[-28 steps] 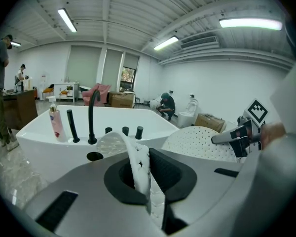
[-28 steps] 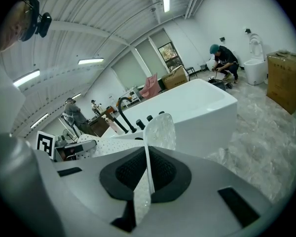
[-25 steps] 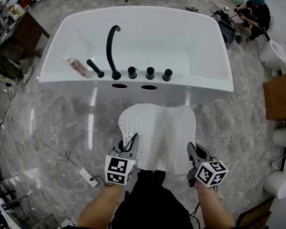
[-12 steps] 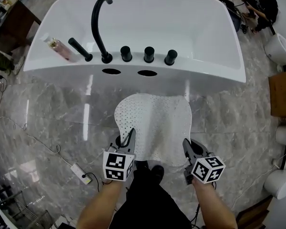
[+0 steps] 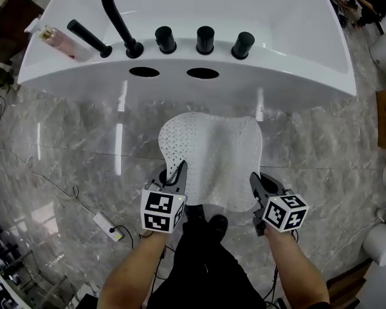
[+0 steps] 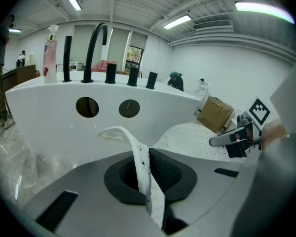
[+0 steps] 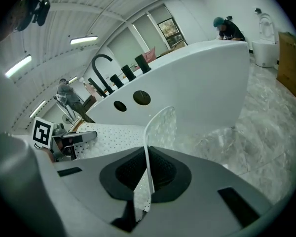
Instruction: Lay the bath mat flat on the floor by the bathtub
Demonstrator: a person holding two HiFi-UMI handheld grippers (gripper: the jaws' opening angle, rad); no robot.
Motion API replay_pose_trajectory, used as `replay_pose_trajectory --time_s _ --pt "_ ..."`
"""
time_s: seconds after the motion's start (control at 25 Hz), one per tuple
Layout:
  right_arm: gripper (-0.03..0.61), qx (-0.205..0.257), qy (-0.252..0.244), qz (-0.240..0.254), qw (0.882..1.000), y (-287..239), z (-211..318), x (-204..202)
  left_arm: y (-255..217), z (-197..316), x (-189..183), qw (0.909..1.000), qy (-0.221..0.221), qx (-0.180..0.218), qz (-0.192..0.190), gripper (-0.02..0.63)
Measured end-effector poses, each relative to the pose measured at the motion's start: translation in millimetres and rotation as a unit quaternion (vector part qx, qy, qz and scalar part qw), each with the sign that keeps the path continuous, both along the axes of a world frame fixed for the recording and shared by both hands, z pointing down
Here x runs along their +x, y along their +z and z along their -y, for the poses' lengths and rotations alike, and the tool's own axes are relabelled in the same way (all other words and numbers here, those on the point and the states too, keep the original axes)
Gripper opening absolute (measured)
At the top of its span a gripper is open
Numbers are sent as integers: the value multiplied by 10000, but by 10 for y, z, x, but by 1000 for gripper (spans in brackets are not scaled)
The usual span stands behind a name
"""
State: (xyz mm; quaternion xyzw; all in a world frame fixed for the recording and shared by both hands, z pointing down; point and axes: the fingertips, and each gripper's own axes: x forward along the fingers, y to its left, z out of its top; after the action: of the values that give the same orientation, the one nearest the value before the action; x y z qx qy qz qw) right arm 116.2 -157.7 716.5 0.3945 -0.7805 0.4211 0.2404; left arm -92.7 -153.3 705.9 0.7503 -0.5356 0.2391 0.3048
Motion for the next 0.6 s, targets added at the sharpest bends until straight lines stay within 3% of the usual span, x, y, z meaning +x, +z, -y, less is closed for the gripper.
replay_pose_trajectory --time_s 0.4,0.6 --pt "21 -240 -99 -195 9995 1083 187 -37 1009 241 -80 9994 151 -285 85 21" --pt "21 -294 106 -189 9993 1558 313 27 1540 212 -121 9984 274 -450 197 21"
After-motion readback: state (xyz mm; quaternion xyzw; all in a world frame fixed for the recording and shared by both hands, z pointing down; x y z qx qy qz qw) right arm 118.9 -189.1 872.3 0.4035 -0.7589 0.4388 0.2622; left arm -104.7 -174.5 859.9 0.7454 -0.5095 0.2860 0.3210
